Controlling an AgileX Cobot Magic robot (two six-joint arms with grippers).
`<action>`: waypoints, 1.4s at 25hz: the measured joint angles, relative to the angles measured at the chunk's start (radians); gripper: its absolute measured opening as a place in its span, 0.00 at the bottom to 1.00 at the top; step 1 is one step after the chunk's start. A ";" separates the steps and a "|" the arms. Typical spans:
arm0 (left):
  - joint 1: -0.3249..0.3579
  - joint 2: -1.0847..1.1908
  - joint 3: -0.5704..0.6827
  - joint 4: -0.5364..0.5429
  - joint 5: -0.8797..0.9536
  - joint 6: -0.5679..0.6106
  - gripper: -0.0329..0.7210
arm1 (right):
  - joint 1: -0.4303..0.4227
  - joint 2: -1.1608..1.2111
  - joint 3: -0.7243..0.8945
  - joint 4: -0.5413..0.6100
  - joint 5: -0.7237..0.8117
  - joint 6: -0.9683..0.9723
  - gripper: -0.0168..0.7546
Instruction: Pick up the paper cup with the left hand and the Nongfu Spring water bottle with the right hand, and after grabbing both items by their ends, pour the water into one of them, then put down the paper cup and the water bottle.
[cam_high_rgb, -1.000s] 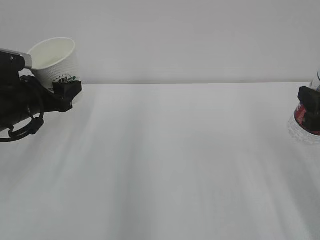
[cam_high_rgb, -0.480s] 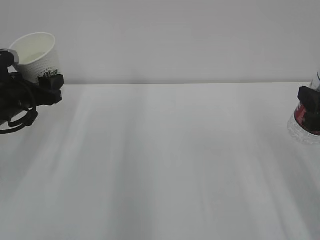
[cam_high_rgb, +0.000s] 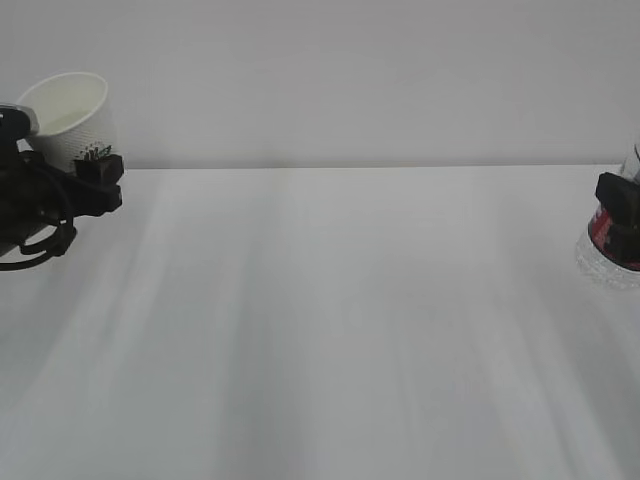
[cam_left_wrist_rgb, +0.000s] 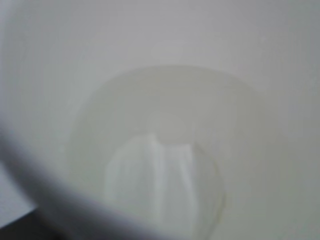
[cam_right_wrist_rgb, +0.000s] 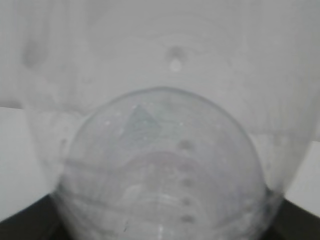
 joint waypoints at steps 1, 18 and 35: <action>0.000 0.004 0.000 -0.002 0.000 0.004 0.67 | 0.000 0.000 0.000 0.000 0.000 0.000 0.65; 0.007 0.066 0.000 -0.066 -0.033 0.011 0.67 | 0.000 0.000 0.000 0.000 -0.002 0.000 0.65; 0.007 0.155 0.000 -0.110 -0.102 0.012 0.67 | 0.000 0.000 0.000 0.000 -0.002 0.000 0.65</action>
